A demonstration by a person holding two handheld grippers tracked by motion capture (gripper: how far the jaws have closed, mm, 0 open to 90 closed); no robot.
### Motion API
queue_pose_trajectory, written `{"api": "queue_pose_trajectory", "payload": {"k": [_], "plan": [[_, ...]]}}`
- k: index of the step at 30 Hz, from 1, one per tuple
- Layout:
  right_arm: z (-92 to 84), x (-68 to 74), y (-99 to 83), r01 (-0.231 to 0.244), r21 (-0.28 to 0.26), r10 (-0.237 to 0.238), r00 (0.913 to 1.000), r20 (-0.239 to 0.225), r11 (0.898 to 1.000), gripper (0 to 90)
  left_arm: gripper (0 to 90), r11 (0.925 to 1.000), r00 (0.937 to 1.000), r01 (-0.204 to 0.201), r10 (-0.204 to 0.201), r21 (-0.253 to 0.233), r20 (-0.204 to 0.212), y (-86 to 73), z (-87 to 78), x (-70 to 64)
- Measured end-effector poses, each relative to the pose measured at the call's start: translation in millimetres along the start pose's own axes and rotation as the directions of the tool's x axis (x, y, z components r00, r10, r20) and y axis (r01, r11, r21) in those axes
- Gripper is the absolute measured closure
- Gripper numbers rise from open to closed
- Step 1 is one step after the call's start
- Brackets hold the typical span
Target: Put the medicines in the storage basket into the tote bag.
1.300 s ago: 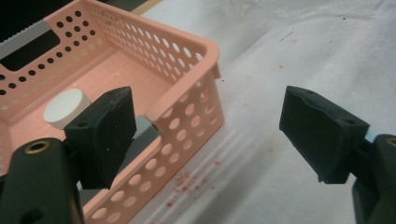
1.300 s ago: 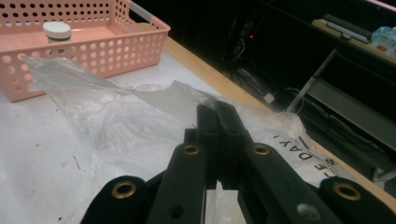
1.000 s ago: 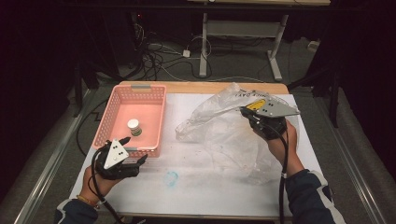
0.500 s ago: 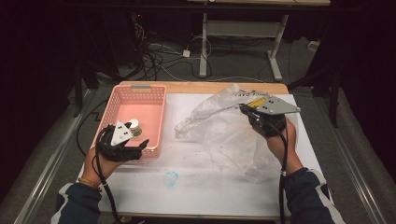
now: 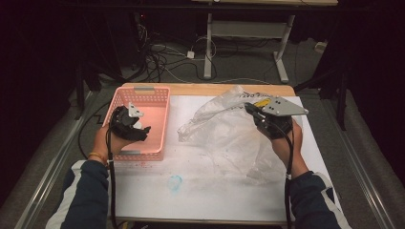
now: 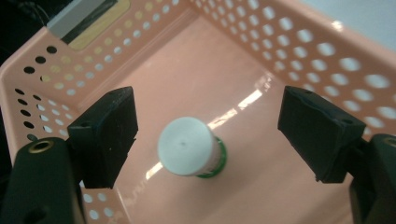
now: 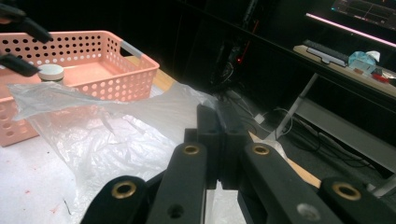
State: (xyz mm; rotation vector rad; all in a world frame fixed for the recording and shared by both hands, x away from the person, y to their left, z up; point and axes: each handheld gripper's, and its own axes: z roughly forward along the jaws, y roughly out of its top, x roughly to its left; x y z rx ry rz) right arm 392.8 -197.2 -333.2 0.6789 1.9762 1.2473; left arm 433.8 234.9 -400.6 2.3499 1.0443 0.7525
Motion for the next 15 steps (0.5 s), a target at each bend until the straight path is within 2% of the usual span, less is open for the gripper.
{"api": "queue_pose_trajectory", "payload": {"k": [4,6,7,8,9,12,13,14,15], "plan": [[1.2,1.3,0.6,0.003,-0.003,-0.003,1.0,0.003,1.0,90.0,19.3,0.9947,0.9996,0.028,-0.028,0.099,-0.002,1.2,19.8,12.9],[2.5,1.4,0.9,0.005,-0.001,-0.005,1.0,0.001,1.0,90.0,19.3,0.9876,0.9982,0.052,-0.056,0.148,0.023,-0.7,31.2,18.0],[3.1,1.8,1.0,0.005,0.0,-0.005,1.0,0.001,1.0,90.0,19.6,0.9828,0.9982,0.05,-0.056,0.178,0.024,-1.7,36.1,19.2],[4.1,2.8,0.5,0.005,0.001,-0.005,1.0,-0.006,1.0,90.0,23.6,0.9795,0.9982,0.054,-0.058,0.194,0.017,-2.6,39.7,20.1],[4.7,3.5,0.1,0.007,0.003,-0.007,0.9999,-0.009,1.0,90.0,26.6,0.9782,0.997,0.064,-0.071,0.198,0.031,-3.2,41.9,21.5],[5.5,4.7,-1.1,0.005,0.004,-0.005,0.9999,-0.014,1.0,90.0,30.5,0.9757,0.9957,0.058,-0.072,0.211,0.059,-2.6,44.4,22.8],[6.6,5.4,-2.9,0.003,0.005,-0.003,0.9998,-0.018,1.0,90.0,37.2,0.9739,0.9946,0.06,-0.077,0.219,0.069,-2.7,45.2,23.4],[6.6,5.4,-2.9,0.003,0.005,-0.003,0.9998,-0.018,1.0,90.0,37.2,0.9715,0.994,0.061,-0.08,0.229,0.075,-3.3,46.5,24.1],[8.2,7.1,-4.9,0.003,0.009,-0.002,0.9997,-0.025,1.0,90.0,45.1,0.9666,0.9926,0.05,-0.076,0.251,0.094,-3.5,49.0,23.6]]}}
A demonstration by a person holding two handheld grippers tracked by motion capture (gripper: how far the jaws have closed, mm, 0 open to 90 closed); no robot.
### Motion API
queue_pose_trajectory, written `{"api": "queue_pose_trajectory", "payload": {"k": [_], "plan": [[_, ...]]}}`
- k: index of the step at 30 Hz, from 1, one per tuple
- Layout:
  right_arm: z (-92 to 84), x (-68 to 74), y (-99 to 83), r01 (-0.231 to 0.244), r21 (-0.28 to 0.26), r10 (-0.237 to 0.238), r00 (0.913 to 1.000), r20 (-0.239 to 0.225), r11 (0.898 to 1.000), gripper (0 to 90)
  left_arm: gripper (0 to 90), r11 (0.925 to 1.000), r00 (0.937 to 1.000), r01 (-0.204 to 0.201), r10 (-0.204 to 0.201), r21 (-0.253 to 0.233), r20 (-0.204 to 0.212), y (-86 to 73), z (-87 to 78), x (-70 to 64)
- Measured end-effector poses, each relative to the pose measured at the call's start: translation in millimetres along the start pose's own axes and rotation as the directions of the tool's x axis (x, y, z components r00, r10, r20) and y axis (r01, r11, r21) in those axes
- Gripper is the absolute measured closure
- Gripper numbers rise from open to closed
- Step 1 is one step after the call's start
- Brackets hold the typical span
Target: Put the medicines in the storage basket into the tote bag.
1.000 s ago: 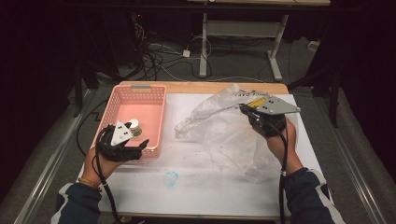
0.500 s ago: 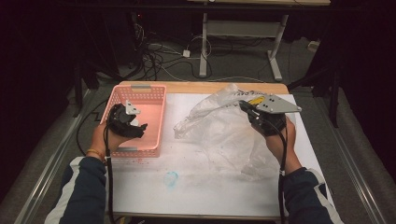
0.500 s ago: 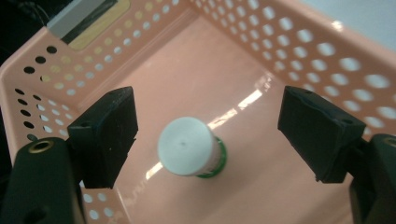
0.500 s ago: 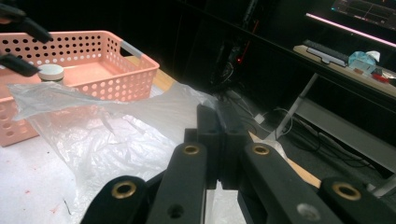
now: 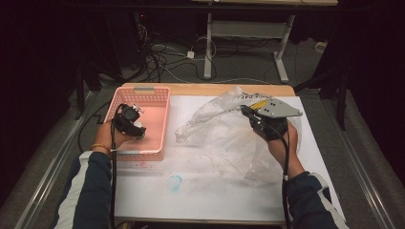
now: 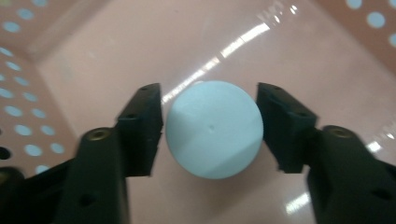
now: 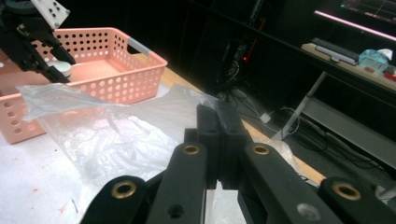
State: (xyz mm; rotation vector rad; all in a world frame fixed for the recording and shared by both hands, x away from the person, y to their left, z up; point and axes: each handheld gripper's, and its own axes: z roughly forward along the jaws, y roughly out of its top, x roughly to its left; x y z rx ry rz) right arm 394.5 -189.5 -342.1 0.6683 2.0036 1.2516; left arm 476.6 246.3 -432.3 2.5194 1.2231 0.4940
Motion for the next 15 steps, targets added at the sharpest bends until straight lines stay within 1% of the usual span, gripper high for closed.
{"api": "queue_pose_trajectory", "payload": {"k": [4,5,6,7,8,9,11,13,15], "plan": [[1.6,3.3,-1.4,0.011,0.009,-0.01,0.9999,-0.007,1.0,90.0,45.9,1.0,1.0,-0.005,0.005,0.003,-0.002,0.4,0.1,-0.5],[1.6,3.3,-1.4,0.011,0.009,-0.01,0.9999,-0.007,1.0,90.0,45.9,1.0,1.0,-0.003,0.003,-0.007,0.005,-0.1,-0.9,0.0],[1.4,3.7,-1.4,0.011,0.006,-0.011,0.9999,-0.006,1.0,90.0,47.8,0.9997,0.9999,-0.004,0.004,-0.022,0.011,-0.5,-2.5,0.2],[1.2,3.7,-1.5,0.012,0.006,-0.012,0.9999,-0.005,1.0,90.0,47.9,0.9998,0.9999,-0.011,0.011,-0.019,0.001,-0.5,-2.8,-0.4],[1.2,3.7,-1.5,0.012,0.006,-0.012,0.9999,-0.005,1.0,90.0,47.9,0.9998,0.9999,-0.014,0.014,-0.017,-0.001,-0.5,-2.8,-0.7],[0.7,3.5,-1.5,0.011,0.006,-0.011,0.9999,-0.001,1.0,90.0,47.9,0.9996,0.9999,-0.015,0.014,-0.025,-0.005,-0.6,-3.6,-1.3],[-0.5,2.0,-1.5,0.011,0.002,-0.011,0.9999,0.005,1.0,90.0,48.0,0.9981,0.9997,-0.021,0.02,-0.058,-0.016,-0.8,-8.0,-2.3],[-0.6,1.7,-1.5,0.011,0.003,-0.011,0.9999,0.008,1.0,90.0,48.0,0.9941,0.9999,-0.009,0.007,-0.109,-0.013,-2.0,-14.4,-1.6],[-0.2,1.2,-1.4,0.011,0.003,-0.011,0.9998,0.013,1.0,90.0,48.0,0.9899,0.9996,-0.013,0.009,-0.141,-0.027,-2.6,-20.7,-3.5]]}}
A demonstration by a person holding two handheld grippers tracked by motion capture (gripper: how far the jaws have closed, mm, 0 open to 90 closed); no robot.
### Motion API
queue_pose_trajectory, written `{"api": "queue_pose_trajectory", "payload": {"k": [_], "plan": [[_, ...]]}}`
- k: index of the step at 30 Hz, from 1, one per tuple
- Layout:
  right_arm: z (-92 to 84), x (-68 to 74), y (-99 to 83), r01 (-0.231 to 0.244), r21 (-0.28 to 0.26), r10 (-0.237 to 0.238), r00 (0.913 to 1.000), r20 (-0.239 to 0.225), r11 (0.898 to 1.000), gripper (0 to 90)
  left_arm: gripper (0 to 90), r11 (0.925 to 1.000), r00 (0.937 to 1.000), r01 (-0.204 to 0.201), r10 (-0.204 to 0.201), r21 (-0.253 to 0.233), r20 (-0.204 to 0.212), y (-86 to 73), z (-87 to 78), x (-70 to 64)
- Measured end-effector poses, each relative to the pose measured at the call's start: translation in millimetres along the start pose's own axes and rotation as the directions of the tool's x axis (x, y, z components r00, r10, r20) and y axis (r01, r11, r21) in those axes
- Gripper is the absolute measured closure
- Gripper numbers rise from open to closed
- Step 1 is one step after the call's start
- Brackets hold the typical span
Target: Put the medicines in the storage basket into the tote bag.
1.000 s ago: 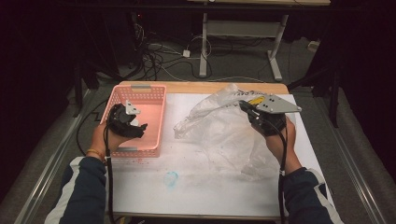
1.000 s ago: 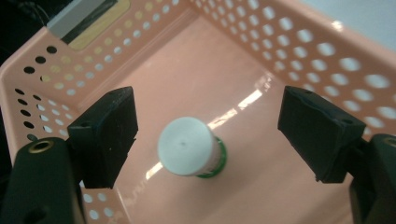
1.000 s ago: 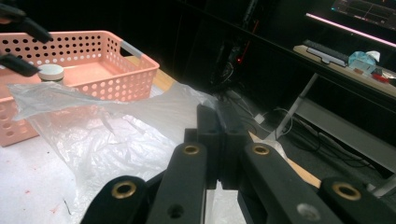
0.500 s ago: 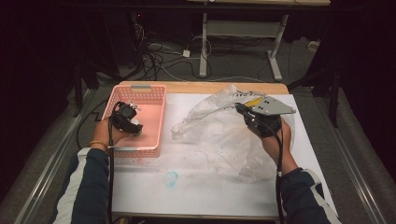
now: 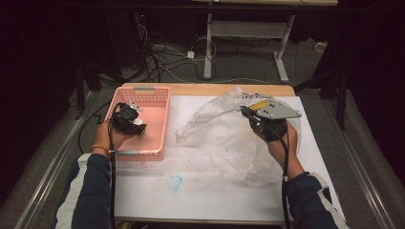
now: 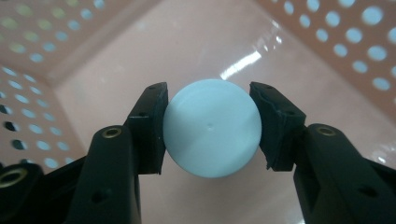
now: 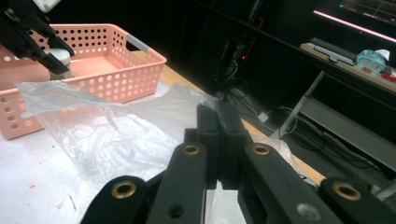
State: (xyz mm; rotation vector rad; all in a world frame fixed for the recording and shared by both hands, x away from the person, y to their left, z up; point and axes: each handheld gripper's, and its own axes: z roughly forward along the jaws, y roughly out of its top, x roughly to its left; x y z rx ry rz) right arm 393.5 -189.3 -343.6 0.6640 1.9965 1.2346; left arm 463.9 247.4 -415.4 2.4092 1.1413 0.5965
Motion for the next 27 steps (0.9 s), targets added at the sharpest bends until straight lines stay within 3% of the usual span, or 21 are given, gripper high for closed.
{"api": "queue_pose_trajectory", "payload": {"k": [4,9,14,15,23,27], "plan": [[1.3,0.1,1.3,0.005,0.006,-0.005,1.0,0.007,1.0,90.0,48.1,0.9967,0.9999,-0.01,0.01,-0.08,0.003,1.8,-15.7,-7.1],[2.0,0.0,6.2,0.01,0.004,-0.01,0.9996,0.025,1.0,90.0,48.1,0.981,0.9997,-0.017,0.019,-0.193,0.012,5.6,-33.8,-19.5],[2.8,1.6,12.4,0.013,0.002,-0.013,0.9993,0.034,1.0,90.0,48.1,0.9518,0.9976,-0.063,0.069,-0.3,0.008,11.4,-48.8,-37.5],[3.4,2.0,13.0,0.019,0.004,-0.02,0.9991,0.037,1.0,90.0,48.1,0.9485,0.9972,-0.064,0.073,-0.31,0.017,12.2,-51.4,-42.2],[8.2,-1.3,12.7,-0.006,0.019,0.004,0.9978,0.066,1.0,90.0,48.1,0.8997,0.9885,-0.122,0.148,-0.419,0.03,21.1,-71.0,-72.4],[9.4,-1.3,13.9,-0.002,0.021,0.0,0.9977,0.068,1.0,90.0,48.1,0.8793,0.9824,-0.144,0.182,-0.454,0.041,24.6,-80.2,-85.2]]}}
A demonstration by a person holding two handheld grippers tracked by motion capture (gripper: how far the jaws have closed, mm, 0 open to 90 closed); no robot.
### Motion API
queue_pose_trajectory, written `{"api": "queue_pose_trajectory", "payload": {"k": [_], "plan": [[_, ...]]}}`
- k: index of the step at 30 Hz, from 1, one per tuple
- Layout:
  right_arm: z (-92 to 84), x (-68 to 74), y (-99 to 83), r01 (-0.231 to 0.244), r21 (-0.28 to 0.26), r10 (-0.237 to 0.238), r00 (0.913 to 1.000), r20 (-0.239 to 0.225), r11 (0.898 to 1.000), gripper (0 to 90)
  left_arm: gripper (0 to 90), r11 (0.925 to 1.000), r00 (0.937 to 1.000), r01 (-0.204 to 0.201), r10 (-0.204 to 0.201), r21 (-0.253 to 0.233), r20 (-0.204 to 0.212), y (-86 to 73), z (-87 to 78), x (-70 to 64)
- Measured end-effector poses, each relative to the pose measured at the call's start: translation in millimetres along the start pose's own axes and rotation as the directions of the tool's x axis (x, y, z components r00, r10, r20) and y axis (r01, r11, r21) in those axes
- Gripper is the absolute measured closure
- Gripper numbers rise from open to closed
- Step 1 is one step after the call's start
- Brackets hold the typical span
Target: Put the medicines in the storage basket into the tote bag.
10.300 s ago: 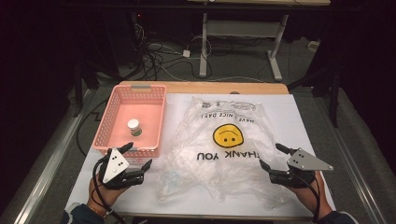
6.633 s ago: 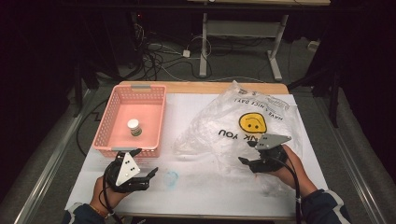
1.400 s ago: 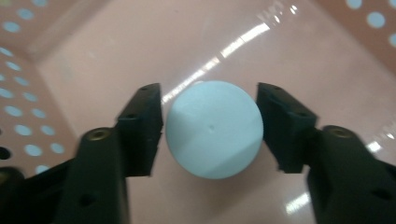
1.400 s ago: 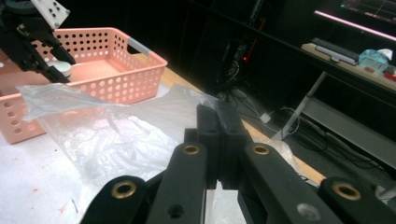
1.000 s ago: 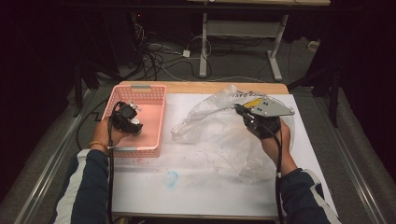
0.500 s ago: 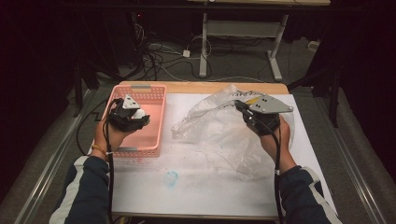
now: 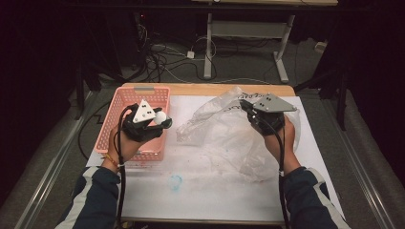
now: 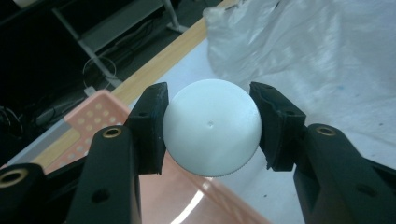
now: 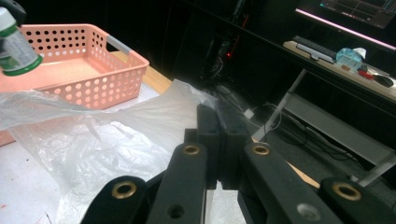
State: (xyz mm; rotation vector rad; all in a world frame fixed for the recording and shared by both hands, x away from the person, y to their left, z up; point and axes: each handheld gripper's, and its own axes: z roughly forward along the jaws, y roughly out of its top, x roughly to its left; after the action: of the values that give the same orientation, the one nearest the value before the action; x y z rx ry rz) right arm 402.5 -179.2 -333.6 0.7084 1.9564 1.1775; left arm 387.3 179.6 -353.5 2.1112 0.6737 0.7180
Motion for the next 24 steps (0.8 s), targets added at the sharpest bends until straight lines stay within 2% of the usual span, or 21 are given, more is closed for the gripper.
{"api": "queue_pose_trajectory", "payload": {"k": [3,6,8,11,13,15,17,19,22,24], "plan": [[0.7,-0.5,2.4,0.004,-0.001,-0.004,1.0,0.004,1.0,90.0,48.1,0.9991,0.9994,-0.024,0.025,-0.034,0.025,8.2,-4.8,-12.0],[-0.1,-0.8,5.4,0.001,-0.005,-0.001,1.0,0.009,1.0,90.0,48.1,0.9962,0.9957,-0.068,0.071,-0.054,0.059,17.6,-8.3,-27.5],[-1.3,-0.9,7.6,0.004,-0.006,-0.004,0.9999,0.013,1.0,90.0,48.1,0.992,0.9907,-0.11,0.115,-0.062,0.072,23.8,-8.3,-40.9],[-2.6,-0.8,10.0,0.004,-0.011,-0.004,0.9998,0.02,1.0,90.0,48.1,0.9838,0.98,-0.166,0.172,-0.067,0.1,31.9,-5.1,-59.4],[-2.7,-0.5,10.8,0.005,-0.008,-0.005,0.9998,0.017,1.0,90.0,48.0,0.9769,0.9727,-0.207,0.211,-0.054,0.096,35.6,-0.4,-70.4],[-2.8,0.4,11.4,0.004,-0.006,-0.004,0.9998,0.017,1.0,90.0,48.1,0.9762,0.9681,-0.208,0.215,-0.06,0.129,37.5,4.6,-78.5],[-2.5,1.5,12.2,0.006,-0.002,-0.006,0.9999,0.015,1.0,90.0,48.1,0.9712,0.9628,-0.23,0.236,-0.061,0.131,39.6,9.2,-88.1],[-2.6,2.4,12.9,0.003,-0.003,-0.003,0.9999,0.012,1.0,90.0,48.1,0.9703,0.9571,-0.23,0.24,-0.074,0.163,41.3,15.1,-96.5],[-4.3,3.9,14.0,0.002,-0.017,-0.002,1.0,0.01,1.0,90.0,48.0,0.9659,0.9471,-0.251,0.259,-0.061,0.19,43.7,29.5,-110.6],[-5.5,5.8,14.9,0.006,-0.023,-0.006,1.0,0.003,1.0,90.0,48.0,0.9657,0.9439,-0.254,0.26,-0.052,0.204,44.6,43.0,-118.5]]}}
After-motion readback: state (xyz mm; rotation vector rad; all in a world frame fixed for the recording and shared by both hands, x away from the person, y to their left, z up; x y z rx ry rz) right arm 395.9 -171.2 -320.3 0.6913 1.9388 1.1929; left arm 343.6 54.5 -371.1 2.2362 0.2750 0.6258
